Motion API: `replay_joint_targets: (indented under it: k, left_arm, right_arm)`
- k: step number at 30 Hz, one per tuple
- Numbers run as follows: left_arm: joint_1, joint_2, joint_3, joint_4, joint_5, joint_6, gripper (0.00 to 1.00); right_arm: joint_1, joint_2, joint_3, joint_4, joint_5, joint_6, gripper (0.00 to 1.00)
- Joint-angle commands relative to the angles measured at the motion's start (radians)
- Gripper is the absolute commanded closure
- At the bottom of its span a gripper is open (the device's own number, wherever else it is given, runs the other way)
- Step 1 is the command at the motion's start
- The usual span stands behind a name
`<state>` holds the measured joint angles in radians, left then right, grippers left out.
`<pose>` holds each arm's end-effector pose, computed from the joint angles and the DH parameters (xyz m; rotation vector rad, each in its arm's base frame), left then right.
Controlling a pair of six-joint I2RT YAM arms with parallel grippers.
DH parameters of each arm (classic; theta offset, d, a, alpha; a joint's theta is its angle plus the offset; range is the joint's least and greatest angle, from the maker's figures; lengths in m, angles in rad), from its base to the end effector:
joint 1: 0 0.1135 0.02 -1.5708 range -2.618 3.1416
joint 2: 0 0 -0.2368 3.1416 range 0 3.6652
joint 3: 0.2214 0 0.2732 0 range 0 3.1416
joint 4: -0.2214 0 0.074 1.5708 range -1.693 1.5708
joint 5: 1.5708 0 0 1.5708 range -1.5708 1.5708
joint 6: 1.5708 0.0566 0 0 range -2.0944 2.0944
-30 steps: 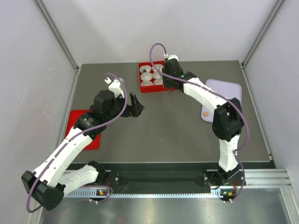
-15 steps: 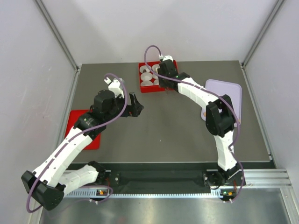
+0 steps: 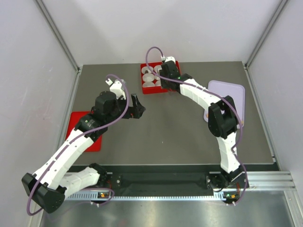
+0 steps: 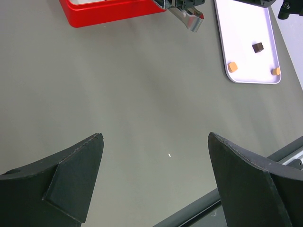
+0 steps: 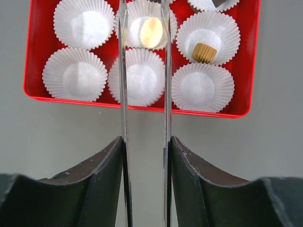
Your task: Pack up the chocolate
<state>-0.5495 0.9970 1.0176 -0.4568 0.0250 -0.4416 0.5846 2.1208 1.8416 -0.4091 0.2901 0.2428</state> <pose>0.2338 -0.1449 0.3227 0.1280 2.0648 -0.6495 0.4389 0.2710 0.2181 -0.2269 2.2165 0.1247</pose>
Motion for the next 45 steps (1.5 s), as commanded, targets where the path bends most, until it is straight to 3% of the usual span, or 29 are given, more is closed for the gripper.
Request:
replay_joint_targets:
  k: [1,6,12,17,25,36,45]
  left_arm:
    - [0.000,-0.021,0.045,0.004,-0.007,0.009,0.03]
    - [0.000,-0.032,0.056,-0.014,-0.011,0.009,0.04]
    - [0.000,-0.043,0.050,-0.011,0.000,0.003,0.04]
    - [0.000,-0.058,0.027,0.013,0.012,-0.009,0.04]
    - [0.000,-0.072,-0.002,0.032,0.047,-0.013,0.04]
    - [0.000,-0.081,-0.017,0.043,0.064,-0.019,0.04]
    - [0.000,-0.072,-0.007,0.041,0.069,-0.013,0.04]
  right_arm:
    - [0.014,-0.038,0.047,0.042,0.026,-0.013,0.57]
    - [0.012,-0.080,0.050,0.026,0.052,-0.039,0.59]
    - [-0.006,-0.263,0.038,-0.040,0.144,-0.102,0.60]
    - [-0.069,-0.499,-0.160,-0.149,0.211,-0.051,0.60]
    - [-0.471,-0.829,-0.543,-0.319,0.023,0.058,0.60]
    - [-0.719,-0.846,-0.699,-0.329,-0.129,-0.005,0.55]
    - [-0.763,-0.776,-0.759,-0.257,-0.217,0.000,0.52]
